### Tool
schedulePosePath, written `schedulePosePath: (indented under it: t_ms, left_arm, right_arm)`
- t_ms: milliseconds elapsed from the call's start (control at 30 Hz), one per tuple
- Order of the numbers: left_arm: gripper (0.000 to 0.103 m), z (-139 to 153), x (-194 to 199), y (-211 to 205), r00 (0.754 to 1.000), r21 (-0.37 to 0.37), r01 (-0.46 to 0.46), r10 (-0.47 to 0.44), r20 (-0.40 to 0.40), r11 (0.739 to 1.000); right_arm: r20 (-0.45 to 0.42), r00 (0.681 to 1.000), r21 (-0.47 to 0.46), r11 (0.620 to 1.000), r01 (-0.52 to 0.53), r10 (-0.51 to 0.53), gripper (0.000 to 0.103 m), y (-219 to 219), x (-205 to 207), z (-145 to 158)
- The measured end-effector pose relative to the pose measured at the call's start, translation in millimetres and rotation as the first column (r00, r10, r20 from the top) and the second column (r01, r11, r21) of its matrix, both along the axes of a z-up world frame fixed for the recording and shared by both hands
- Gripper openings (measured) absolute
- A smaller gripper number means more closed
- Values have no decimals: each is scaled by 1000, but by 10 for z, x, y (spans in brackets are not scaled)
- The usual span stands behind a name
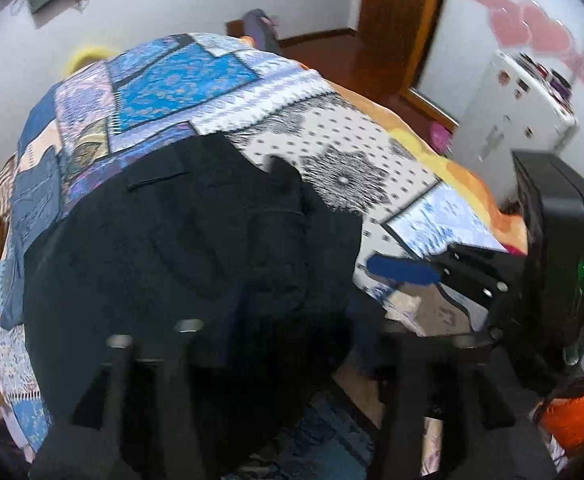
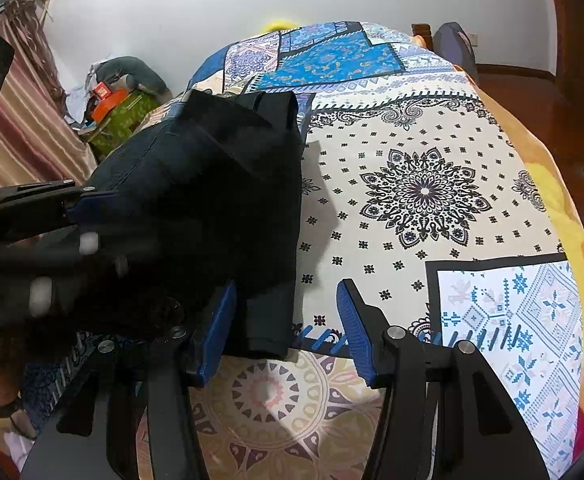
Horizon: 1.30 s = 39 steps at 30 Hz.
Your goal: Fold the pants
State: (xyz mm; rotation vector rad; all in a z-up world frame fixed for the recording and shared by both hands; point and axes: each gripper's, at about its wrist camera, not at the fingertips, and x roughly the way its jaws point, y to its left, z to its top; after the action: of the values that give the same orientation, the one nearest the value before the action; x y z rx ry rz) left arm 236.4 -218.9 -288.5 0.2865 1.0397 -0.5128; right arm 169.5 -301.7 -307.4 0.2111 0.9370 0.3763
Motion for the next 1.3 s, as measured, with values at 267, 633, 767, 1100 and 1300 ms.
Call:
schedulePosePath:
  t_ms: [267, 633, 767, 1100, 1300]
  left_arm:
    - [82, 441, -188, 140, 980, 60, -11, -1, 198, 998]
    - [100, 543, 930, 1525, 928, 70, -334, 316, 197, 940]
    - [100, 259, 1421, 1827, 918, 108, -389, 375, 126, 915]
    - [100, -389, 1479, 2076, 936, 196, -353, 347, 66, 915]
    - [100, -339, 983, 2317, 938, 178, -348, 341, 70, 920]
  right_arm:
    - [18, 1000, -48, 999, 8, -7, 57, -64, -199, 99]
    - [-3, 998, 31, 998, -61, 61, 44, 155, -255, 55]
    - [-6, 999, 39, 998, -43, 43, 44, 175, -188, 30]
    - [-30, 1000, -12, 1000, -6, 6, 45, 141, 173, 8]
    - [-15, 998, -25, 998, 54, -54, 46, 48, 235, 53]
